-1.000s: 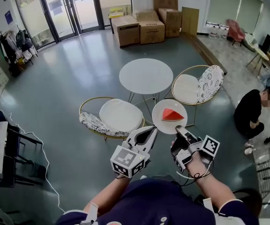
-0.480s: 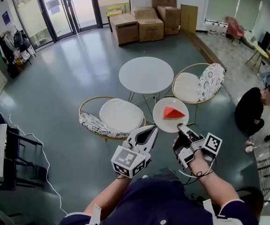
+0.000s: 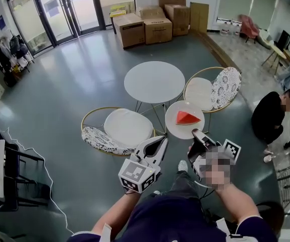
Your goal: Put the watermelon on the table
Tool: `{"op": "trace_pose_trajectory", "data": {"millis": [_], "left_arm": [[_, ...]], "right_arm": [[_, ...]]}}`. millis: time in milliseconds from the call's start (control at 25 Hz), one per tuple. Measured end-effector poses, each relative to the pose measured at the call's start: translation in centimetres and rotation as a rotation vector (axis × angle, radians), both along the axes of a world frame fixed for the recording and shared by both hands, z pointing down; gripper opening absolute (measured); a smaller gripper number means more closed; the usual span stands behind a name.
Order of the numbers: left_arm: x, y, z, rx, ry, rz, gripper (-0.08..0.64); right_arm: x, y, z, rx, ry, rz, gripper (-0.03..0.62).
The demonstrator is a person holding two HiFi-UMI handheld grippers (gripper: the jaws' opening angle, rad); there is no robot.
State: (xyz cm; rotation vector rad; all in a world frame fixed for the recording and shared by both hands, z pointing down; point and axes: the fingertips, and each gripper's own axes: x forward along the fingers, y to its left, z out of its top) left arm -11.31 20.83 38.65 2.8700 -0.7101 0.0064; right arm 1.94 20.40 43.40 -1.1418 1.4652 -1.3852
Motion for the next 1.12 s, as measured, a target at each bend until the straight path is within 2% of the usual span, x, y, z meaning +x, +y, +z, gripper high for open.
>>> {"op": "trace_pose_trajectory", "data": {"millis": [200,560,920,1120], "left_arm": [[1.8,-3.0,0.7,-0.008,-0.007,-0.013,0.005],[7.5,-10.2,2.2,-0.034,-0.025,-0.048,0.005],[14.7,-18.5,3.7,-0.062,-0.063,-0.088,0.005],[17.7,-22.9,3.6,-0.065,-0.086,-0.14,0.005]], "right_arm": [[2.2,-2.9,0.4,0.001,-0.015,-0.001,0.015],[7.9,-10.3,2.4,-0.027,-0.029,-0.034,0.015],[14.5,-19.2,3.8,-0.038,-0.032,-0.104,0.015],[17.4,-23.6,4.4,-0.064,-0.033,-0.156,0.015]]}}
